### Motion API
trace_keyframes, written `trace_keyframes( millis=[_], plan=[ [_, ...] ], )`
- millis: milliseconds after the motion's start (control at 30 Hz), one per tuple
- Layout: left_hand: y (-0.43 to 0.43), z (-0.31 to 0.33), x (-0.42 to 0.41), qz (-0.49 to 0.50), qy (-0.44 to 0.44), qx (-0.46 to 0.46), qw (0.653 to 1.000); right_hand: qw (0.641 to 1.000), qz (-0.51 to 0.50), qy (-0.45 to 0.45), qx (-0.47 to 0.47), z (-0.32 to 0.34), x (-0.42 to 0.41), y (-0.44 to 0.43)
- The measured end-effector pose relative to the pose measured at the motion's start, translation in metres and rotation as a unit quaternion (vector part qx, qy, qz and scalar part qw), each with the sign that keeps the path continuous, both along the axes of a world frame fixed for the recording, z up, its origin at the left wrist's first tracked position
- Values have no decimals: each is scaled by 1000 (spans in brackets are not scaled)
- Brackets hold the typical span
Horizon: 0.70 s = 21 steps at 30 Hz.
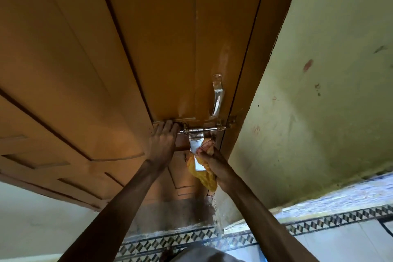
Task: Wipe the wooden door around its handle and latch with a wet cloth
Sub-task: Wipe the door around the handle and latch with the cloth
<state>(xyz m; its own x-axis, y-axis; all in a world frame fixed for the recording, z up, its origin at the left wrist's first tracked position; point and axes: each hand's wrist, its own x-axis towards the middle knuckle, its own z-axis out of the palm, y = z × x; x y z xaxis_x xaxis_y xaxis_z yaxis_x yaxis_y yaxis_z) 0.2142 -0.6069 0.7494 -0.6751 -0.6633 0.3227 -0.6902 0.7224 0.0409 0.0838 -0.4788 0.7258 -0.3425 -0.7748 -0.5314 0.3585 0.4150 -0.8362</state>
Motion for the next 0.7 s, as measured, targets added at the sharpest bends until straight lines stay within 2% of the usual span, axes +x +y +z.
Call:
trace_keyframes(
  millis=[33,100,200,300,433,567,700],
  plan=[
    [0,0,0,0,0,-7,1000,1000,2,26,1,-3,0,7],
    [-1,-1,0,-4,2,-14,1000,997,-60,41,3,-9,-4,23],
    [-1,-2,-1,-2,2,-13,1000,989,-147,0,14,3,-19,29],
    [2,1,-2,3,5,-19,1000,990,-122,-63,22,34,-29,3],
    [3,3,-2,2,14,-27,1000,994,-70,-43,69,49,-24,-27],
    [3,2,-3,2,13,-21,1000,989,-119,-52,70,48,-17,-24],
    [3,5,-2,9,17,-11,1000,989,-122,-41,70,62,-13,-31]
  ],
)
